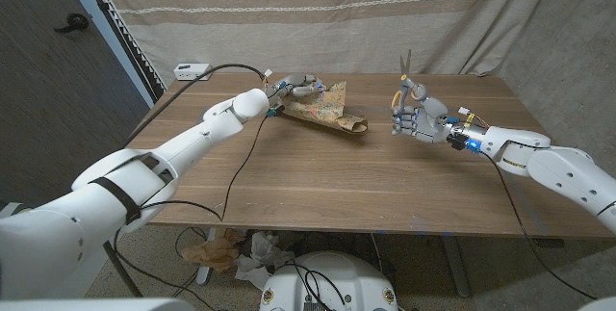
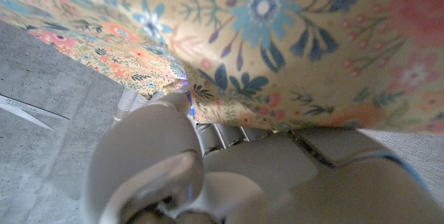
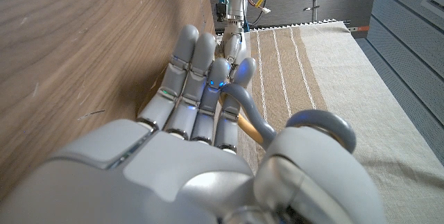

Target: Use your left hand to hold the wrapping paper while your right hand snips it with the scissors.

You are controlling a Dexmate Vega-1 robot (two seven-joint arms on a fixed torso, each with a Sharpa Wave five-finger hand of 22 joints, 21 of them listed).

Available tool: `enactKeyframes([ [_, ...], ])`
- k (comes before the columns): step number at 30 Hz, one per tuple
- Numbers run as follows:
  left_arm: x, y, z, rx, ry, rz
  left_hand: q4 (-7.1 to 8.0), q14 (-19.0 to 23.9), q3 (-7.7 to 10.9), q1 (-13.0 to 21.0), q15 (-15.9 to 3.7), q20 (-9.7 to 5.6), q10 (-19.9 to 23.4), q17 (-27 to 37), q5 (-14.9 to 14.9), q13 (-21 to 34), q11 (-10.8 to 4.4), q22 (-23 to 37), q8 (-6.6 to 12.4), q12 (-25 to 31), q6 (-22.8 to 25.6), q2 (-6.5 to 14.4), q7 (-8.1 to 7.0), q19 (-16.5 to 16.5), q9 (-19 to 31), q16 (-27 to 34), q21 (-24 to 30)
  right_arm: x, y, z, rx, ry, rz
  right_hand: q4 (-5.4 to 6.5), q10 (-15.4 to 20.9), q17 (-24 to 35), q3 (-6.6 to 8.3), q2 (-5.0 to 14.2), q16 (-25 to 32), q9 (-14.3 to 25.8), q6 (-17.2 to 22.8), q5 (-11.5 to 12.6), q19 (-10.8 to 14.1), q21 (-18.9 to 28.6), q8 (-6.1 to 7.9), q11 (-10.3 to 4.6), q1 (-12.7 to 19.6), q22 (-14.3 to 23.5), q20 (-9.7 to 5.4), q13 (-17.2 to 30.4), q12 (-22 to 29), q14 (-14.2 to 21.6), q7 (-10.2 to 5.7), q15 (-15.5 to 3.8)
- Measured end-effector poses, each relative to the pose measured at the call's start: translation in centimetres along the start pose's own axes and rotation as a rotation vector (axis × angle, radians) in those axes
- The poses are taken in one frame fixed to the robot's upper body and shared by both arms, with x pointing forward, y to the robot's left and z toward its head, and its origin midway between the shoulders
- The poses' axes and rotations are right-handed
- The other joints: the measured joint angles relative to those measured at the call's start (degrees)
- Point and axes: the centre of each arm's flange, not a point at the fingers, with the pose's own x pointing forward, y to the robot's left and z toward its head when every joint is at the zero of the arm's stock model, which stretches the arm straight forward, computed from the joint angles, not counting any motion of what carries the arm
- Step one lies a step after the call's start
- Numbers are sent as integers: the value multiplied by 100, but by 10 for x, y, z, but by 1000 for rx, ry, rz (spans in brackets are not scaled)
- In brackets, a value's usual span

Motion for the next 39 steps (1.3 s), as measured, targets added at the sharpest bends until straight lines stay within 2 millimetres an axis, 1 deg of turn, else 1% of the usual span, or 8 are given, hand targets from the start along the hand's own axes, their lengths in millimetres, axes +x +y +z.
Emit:
enactKeyframes([
  [3, -1, 2, 0, -7, -2, 5, 0, 0, 0, -22, 0, 5, -14, -10, 0, 5, 12, -14, 0, 42, 20, -22, -33, -48, -14, 0, 0, 0, -1, 2, -11, 6, 6, 0, 0, -20, 0, 0, 0, -20, 0, 0, 2, 1, 0, 0, 0, -4, -2, -35, -2, 0, 0, 0],
  [5, -1, 2, 0, -7, -5, 4, 6, 0, 6, -67, 0, 0, -112, -10, 0, 11, 32, -44, -1, 43, 4, -39, -110, -62, -18, 0, 0, 0, -2, 3, -18, 8, 7, 0, 0, -50, 0, 0, 0, -67, 0, 0, 33, 1, -2, 0, 0, -13, -32, -83, -5, 0, 0, 0],
  [10, -2, 10, 2, -4, -19, 6, 15, -104, 15, -128, -23, 7, -277, -29, 0, -41, 14, -104, -1, 43, -4, -22, -119, -115, 23, -29, 0, -1, -4, 7, -46, 23, 16, 0, 1, -95, 0, 0, 0, -187, 3, 0, 53, 1, -47, -1, 0, -57, -53, -185, -8, 0, -3, 0],
  [13, -2, 12, 3, -10, -25, 8, -1, -112, 31, -151, -31, 9, -306, -71, 39, -81, 3, -131, -5, 42, -4, -45, -119, -114, 31, -44, 0, -2, -4, 8, -55, 28, 18, 0, 3, -144, 0, 0, -25, -265, 55, 0, 90, 1, -95, -2, 0, -91, -78, -258, -49, 0, -53, 0],
  [17, -3, 18, 1, -16, -25, 18, -8, -112, 38, -173, -31, 9, -325, -87, 50, -84, 22, -179, -46, 42, 56, -68, -178, -113, -10, -44, 0, -2, -4, 9, -70, 41, 28, -19, 51, -199, -20, 0, -27, -350, 104, 0, 116, 0, -136, 6, 0, -123, -53, -288, -52, 0, -44, 0],
  [25, -2, 27, 0, -19, -30, 27, -65, -189, -19, -249, -16, -11, -325, -73, 154, -80, 22, -288, -100, 42, 345, -144, -194, -133, -240, -44, 0, -5, -5, 9, -99, 81, 40, -24, 51, -265, -25, 0, -67, -429, 105, 0, 145, -41, -180, 6, 0, -150, -82, -329, -55, 0, -43, 1],
  [35, 0, 38, 6, 2, -58, 10, -152, -321, -59, -278, -11, 21, -322, 7, 310, -73, 25, -406, -185, 33, 521, -175, -207, -226, -450, 45, -28, -5, -5, 12, -141, 131, 67, -24, 51, -292, -25, 0, -89, -433, 107, 0, 145, -68, -216, 6, 0, -150, -82, -328, -73, 1, -43, 0],
  [39, 0, 38, 8, 5, -70, -1, -177, -390, -49, -278, -19, 21, -322, 27, 357, -84, 25, -440, -203, 33, 540, -175, -203, -226, -456, 45, -28, -4, -4, 15, -152, 137, 71, -24, 51, -291, -25, 0, -89, -459, 117, 0, 165, -107, -223, 7, 0, -150, -61, -355, -74, 1, -52, 1],
])
